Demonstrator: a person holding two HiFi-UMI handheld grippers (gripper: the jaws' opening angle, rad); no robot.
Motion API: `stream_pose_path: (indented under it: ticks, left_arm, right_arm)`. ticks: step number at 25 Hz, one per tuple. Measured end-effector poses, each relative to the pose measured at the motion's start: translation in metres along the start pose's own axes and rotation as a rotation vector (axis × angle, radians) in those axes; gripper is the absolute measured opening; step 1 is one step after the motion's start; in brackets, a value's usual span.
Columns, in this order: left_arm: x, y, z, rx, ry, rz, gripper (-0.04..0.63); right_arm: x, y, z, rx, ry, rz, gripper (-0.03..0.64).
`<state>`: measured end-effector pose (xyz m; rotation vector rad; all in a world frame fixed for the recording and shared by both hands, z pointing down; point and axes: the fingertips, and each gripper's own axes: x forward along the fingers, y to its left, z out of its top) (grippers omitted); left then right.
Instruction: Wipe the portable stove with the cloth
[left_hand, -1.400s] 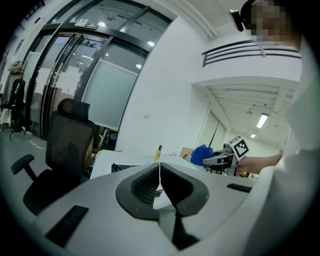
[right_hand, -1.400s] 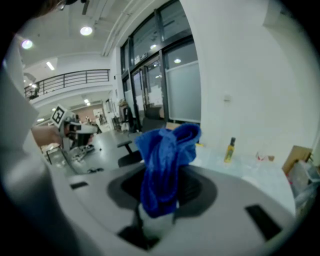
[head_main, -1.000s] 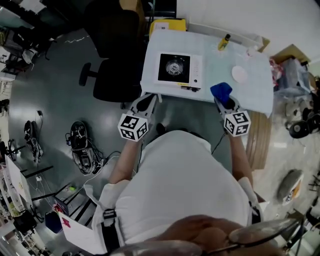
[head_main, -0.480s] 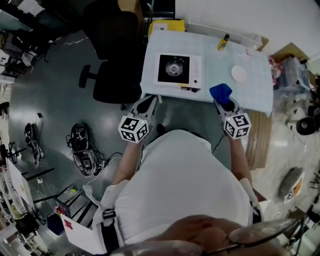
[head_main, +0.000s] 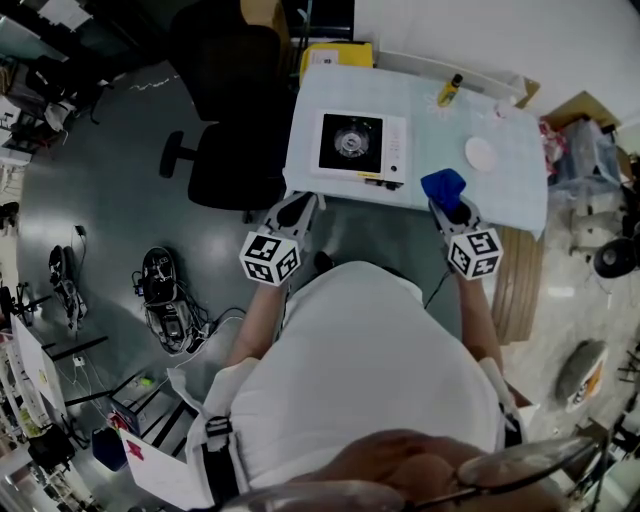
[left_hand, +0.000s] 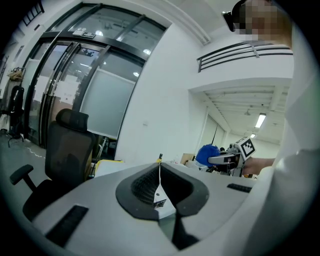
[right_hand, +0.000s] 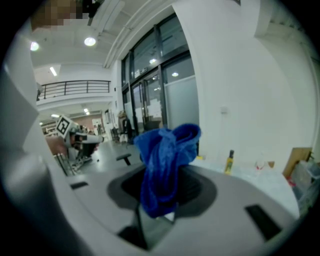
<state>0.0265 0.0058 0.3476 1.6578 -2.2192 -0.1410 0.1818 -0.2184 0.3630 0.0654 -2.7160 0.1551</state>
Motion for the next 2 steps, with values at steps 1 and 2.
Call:
stream_pose_path:
  ticks: [1,2]
  left_arm:
    - [0.0002,0.0007,0.0009,-0.001,-0.001,0.000,0.037]
    - [0.0004,0.0013,0.0018,-0.001,-0.002,0.000,0.037]
  right_arm:
    - [0.0009,0.0000,0.0007,0.001,0.000,0.000,0.144]
    - [0.0018,0.0001,0.0013,0.001,0.000,0.001,0.144]
